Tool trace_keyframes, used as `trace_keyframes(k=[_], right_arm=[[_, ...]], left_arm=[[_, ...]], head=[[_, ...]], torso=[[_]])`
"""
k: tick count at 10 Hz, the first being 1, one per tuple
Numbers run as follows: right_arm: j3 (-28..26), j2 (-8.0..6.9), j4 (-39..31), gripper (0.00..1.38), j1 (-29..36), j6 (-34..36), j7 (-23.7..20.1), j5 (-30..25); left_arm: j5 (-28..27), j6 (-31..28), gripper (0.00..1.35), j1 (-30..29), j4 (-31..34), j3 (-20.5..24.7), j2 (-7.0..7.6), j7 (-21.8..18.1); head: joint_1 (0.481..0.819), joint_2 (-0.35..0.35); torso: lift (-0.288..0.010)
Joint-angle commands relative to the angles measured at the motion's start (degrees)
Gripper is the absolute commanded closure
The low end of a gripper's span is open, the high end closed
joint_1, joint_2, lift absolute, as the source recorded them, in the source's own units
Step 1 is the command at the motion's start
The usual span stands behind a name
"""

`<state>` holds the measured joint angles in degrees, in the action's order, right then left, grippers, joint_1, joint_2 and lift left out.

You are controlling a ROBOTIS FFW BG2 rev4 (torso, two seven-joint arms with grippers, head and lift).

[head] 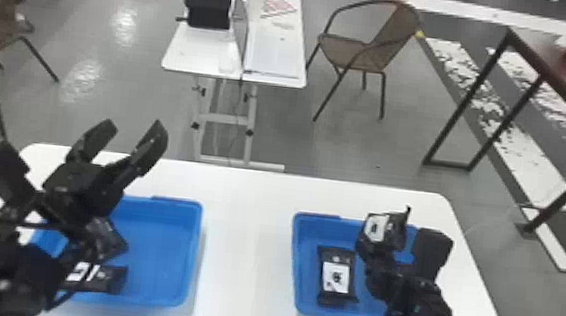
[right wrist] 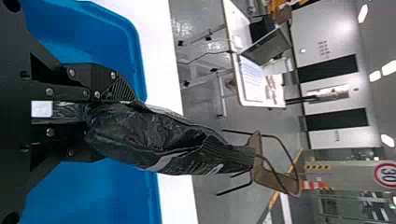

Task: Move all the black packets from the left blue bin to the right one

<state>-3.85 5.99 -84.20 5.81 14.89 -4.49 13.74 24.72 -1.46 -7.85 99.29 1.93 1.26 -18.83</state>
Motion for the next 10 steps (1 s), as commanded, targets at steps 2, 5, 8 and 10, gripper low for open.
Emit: trace_keyframes(k=[2, 5, 8, 10], right_arm=[[-0.4, -0.1, -5.1, 0.12, 0.6, 9.2, 4.3, -1.5], [-0.1, -3.18, -11.2, 0.16, 5.7, 4.3, 11.7, -4.5], [-0.9, 0.08, -13.7, 0.16, 8.5, -4.3, 5.8, 5.2], [-0.9, 2.01, -16.6, 0.16, 9.4, -6.6, 5.5, 9.5]], left_arm=[[-5.2, 0.6, 0.19, -4.7, 1.5, 5.4, -1.41, 0.9], [-9.2, -0.9, 0.2, -5.8, 2.2, 8.4, -1.41, 1.2], [-9.0, -13.5, 0.27, -5.9, 2.1, 15.0, -1.41, 3.5], [-10.9, -25.7, 0.27, -2.4, 1.3, 17.6, -1.41, 4.7]], head=[[0.695, -0.079], [0.695, -0.055], [0.695, 0.005], [0.695, 0.038]], torso=[[0.0], [0.0], [0.0], [0.0]])
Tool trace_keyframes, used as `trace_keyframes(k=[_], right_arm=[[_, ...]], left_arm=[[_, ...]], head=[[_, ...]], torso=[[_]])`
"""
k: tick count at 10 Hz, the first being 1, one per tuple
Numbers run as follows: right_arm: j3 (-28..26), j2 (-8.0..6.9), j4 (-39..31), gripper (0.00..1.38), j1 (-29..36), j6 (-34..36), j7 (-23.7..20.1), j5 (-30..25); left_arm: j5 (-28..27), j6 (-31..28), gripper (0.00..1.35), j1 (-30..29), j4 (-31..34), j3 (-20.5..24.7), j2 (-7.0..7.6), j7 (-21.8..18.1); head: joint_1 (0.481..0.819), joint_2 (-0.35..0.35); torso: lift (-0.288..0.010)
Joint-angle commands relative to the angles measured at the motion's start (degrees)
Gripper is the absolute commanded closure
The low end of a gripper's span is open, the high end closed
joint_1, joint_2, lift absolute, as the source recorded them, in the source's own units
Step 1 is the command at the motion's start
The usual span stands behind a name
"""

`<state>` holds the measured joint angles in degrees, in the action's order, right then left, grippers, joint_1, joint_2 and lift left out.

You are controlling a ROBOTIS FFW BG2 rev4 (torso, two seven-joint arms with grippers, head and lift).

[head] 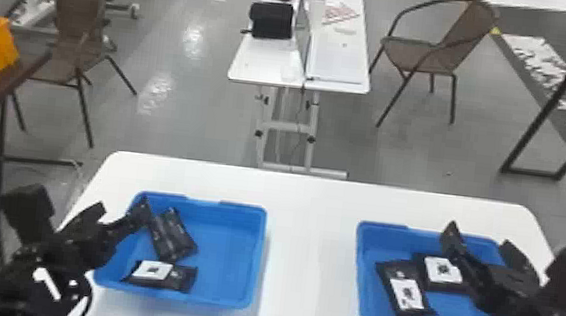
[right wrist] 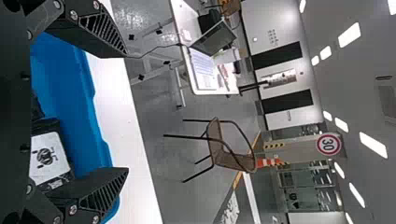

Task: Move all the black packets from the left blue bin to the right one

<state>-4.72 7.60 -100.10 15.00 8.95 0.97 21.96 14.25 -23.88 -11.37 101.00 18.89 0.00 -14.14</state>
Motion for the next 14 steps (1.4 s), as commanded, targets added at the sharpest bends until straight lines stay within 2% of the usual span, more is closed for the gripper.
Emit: trace_keyframes(k=[1, 4, 5, 9, 10, 11, 12, 13, 14], right_arm=[[0.1, 0.04, -1.5, 0.16, 0.0, -1.6, -0.5, 2.3], [0.2, -1.36, 0.8, 0.16, -0.6, -3.2, -4.4, 3.5], [0.3, -1.71, 1.1, 0.16, -0.6, -3.1, -4.9, 3.7], [0.3, -1.8, 2.0, 0.16, -0.6, -3.1, -6.6, 4.8], [0.3, -1.8, 2.1, 0.16, -0.5, -3.1, -6.8, 5.1], [0.3, -1.8, 2.2, 0.16, -0.6, -3.1, -7.0, 5.3], [0.3, -1.8, 2.5, 0.16, -1.0, -3.1, -7.7, 5.5], [0.3, -1.8, 2.6, 0.16, -1.2, -3.1, -8.1, 5.6], [0.3, -1.8, 2.8, 0.16, -1.0, -3.1, -8.2, 6.1]], left_arm=[[-0.5, -9.3, 0.27, 3.5, -2.1, 1.4, -0.15, 0.9], [3.2, -17.9, 0.27, 10.8, -11.4, -0.4, -0.15, 3.3], [4.8, -17.8, 0.27, 12.7, -15.0, -1.1, -0.15, 5.0], [4.6, -18.1, 0.27, 17.9, -23.4, -2.2, -0.09, 12.6], [4.7, -17.3, 0.27, 19.9, -27.4, -2.2, 0.62, 12.7], [4.4, -16.8, 0.27, 22.0, -30.9, -3.5, 2.02, 12.7], [5.2, -16.6, 0.27, 24.5, -35.2, -5.4, 4.04, 12.7], [5.7, -16.6, 0.28, 25.6, -37.8, -6.1, 4.75, 13.3], [6.1, -17.6, 0.29, 26.0, -39.0, -5.1, 4.31, 14.6]], head=[[0.695, 0.044], [0.695, 0.047], [0.695, 0.041], [0.695, 0.026], [0.695, 0.027], [0.695, 0.026], [0.695, 0.028], [0.695, 0.033], [0.695, 0.035]], torso=[[0.0], [0.0], [0.0], [0.0], [0.0], [0.0], [0.0], [0.0], [0.0]])
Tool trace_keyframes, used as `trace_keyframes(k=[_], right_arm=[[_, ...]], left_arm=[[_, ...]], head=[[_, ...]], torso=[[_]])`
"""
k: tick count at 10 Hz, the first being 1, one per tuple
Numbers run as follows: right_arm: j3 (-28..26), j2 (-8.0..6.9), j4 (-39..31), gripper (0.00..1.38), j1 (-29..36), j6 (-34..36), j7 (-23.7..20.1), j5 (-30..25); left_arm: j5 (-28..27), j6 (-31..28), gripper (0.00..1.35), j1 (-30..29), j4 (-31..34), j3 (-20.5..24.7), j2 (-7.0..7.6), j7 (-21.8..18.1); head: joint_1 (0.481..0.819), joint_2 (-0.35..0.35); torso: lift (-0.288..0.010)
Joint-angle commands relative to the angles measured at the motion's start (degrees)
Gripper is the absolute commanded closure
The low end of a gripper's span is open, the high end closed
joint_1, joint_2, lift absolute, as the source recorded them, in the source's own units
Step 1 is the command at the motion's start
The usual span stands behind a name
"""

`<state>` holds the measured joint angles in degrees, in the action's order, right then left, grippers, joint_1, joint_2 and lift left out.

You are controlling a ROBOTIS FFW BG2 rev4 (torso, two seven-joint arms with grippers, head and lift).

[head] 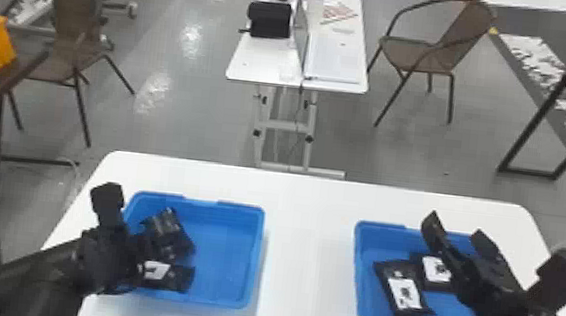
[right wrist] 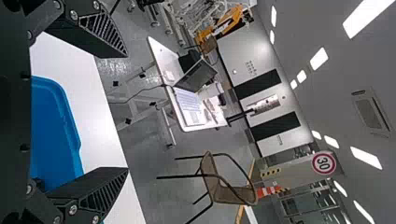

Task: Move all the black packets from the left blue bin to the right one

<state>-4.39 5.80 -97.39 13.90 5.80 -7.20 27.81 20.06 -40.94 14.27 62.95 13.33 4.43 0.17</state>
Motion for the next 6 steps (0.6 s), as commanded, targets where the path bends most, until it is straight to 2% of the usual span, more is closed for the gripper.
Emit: trace_keyframes(k=[1, 2, 3, 4, 5, 6], right_arm=[[0.0, 0.0, 0.2, 0.16, 0.5, 0.0, 0.0, 0.8], [0.0, 0.0, 0.5, 0.16, 0.6, 0.0, -0.3, 1.6], [0.0, -0.26, 1.7, 0.16, -0.1, -0.1, -2.3, 2.4], [0.0, -0.26, 1.9, 0.16, -0.4, -0.1, -3.4, 2.3], [0.2, -0.35, 3.2, 0.16, -0.6, -0.1, -4.1, 4.5], [0.2, -0.61, 3.9, 0.16, -0.8, -0.1, -5.4, 4.7]], left_arm=[[0.0, 0.2, 0.32, 1.2, -2.9, 1.0, -0.65, 0.3], [-0.9, 1.3, 0.42, 2.8, -5.8, 0.3, 0.14, -0.5], [-2.3, 3.1, 0.72, 4.2, -8.2, -2.0, 2.34, -3.0], [-1.7, 5.0, 0.95, 4.4, -8.2, -3.9, 4.09, -3.9], [-1.8, 4.6, 1.05, 4.5, -8.2, -4.1, 4.45, -5.0], [-3.7, 4.0, 1.07, 4.5, -8.2, -4.0, 4.36, -6.6]], head=[[0.695, 0.04], [0.695, 0.038], [0.695, 0.038], [0.695, 0.043], [0.695, 0.06], [0.695, 0.071]], torso=[[0.0], [0.0], [0.0], [0.0], [0.0], [0.0]])
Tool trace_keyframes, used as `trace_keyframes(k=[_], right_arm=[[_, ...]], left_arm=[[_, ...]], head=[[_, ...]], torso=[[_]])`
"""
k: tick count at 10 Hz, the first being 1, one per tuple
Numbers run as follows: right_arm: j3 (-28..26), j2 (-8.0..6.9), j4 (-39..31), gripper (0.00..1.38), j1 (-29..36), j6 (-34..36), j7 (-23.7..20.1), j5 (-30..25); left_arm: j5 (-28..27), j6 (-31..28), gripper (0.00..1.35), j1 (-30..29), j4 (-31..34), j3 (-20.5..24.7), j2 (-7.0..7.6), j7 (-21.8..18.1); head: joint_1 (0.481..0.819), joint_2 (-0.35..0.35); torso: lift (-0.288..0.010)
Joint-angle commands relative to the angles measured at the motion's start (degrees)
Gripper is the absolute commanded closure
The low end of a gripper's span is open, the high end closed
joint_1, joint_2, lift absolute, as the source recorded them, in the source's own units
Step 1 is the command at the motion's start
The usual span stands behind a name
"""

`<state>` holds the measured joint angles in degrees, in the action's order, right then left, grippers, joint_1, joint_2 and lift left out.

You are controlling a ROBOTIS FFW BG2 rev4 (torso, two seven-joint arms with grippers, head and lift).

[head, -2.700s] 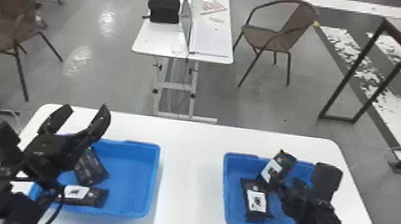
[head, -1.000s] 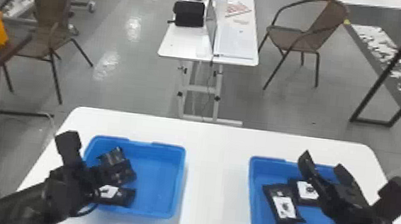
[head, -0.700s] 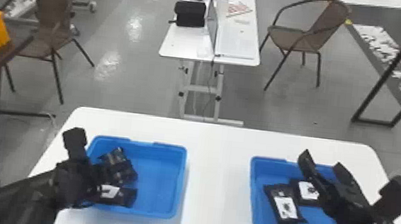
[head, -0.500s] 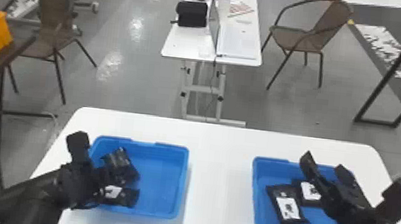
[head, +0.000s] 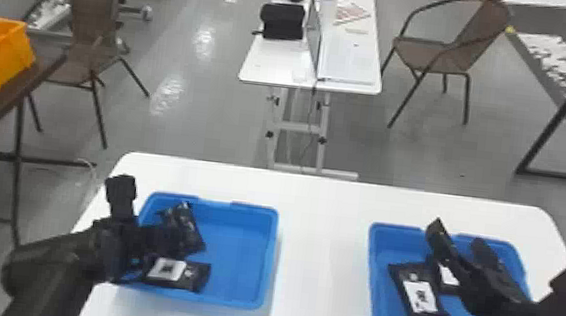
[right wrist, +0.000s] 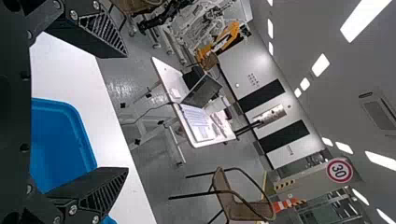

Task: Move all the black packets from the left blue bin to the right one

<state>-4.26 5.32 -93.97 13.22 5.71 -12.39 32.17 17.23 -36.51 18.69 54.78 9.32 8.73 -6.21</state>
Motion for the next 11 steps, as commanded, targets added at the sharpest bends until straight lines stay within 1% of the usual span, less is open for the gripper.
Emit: trace_keyframes(k=[1, 2, 3, 4, 5, 6, 7, 8, 9, 10, 11], right_arm=[[0.0, -0.13, 1.3, 0.16, -0.5, 0.1, -0.5, 1.2], [0.7, -0.22, 3.4, 0.16, -2.3, 0.8, -1.2, 1.3], [0.7, -0.22, 4.1, 0.16, -3.4, 1.1, -3.3, 0.3], [0.7, -0.04, 4.4, 0.16, -3.3, 1.2, -4.4, 0.1], [1.4, -0.13, 5.3, 0.16, -3.4, 1.2, -5.4, 0.0], [1.5, -0.22, 5.9, 0.16, -3.4, 1.2, -7.4, -0.3], [1.4, -0.22, 6.0, 0.16, -3.4, 1.1, -8.8, -1.5], [1.4, -0.13, 6.7, 0.16, -3.8, -0.1, -10.8, -2.4], [1.4, -0.13, 8.0, 0.16, -5.0, -0.4, -13.5, -2.2], [1.4, 0.04, 8.2, 0.17, -6.3, -0.6, -16.2, -3.1], [2.8, -0.04, 9.4, 0.17, -7.6, -1.0, -16.9, -3.5]], left_arm=[[-0.4, 2.1, 1.17, -0.5, 0.2, 0.3, -0.99, -0.2], [-1.1, 4.9, 1.22, -1.5, 0.7, 2.0, -1.96, -2.9], [-2.5, 6.5, 1.21, -1.9, 2.3, 1.8, -2.31, -5.2], [-1.8, 7.2, 1.21, -4.1, 6.2, 1.2, -2.66, -6.4], [-0.5, 7.5, 1.21, -7.6, 11.9, 1.6, -3.46, -7.9], [2.2, 7.5, 1.21, -12.0, 18.3, 1.4, -4.16, -9.2], [4.4, 7.2, 1.21, -16.0, 24.2, 0.5, -4.51, -11.3], [5.3, 7.2, 1.21, -17.8, 28.0, -1.3, -4.51, -14.0], [5.6, 7.3, 1.21, -16.8, 28.4, -3.8, -4.51, -19.2], [5.6, 7.3, 1.21, -15.1, 28.4, -6.1, -4.51, -22.9], [4.6, 6.3, 1.21, -13.3, 27.8, -8.5, -4.86, -25.3]], head=[[0.695, 0.078], [0.695, 0.077], [0.695, 0.074], [0.695, 0.075], [0.695, 0.073], [0.695, 0.072], [0.695, 0.068], [0.695, 0.057], [0.695, 0.039], [0.695, 0.003], [0.695, -0.03]], torso=[[0.0], [0.0], [0.0], [0.0], [0.0], [0.0], [0.0], [0.0], [0.0], [0.0], [0.0]])
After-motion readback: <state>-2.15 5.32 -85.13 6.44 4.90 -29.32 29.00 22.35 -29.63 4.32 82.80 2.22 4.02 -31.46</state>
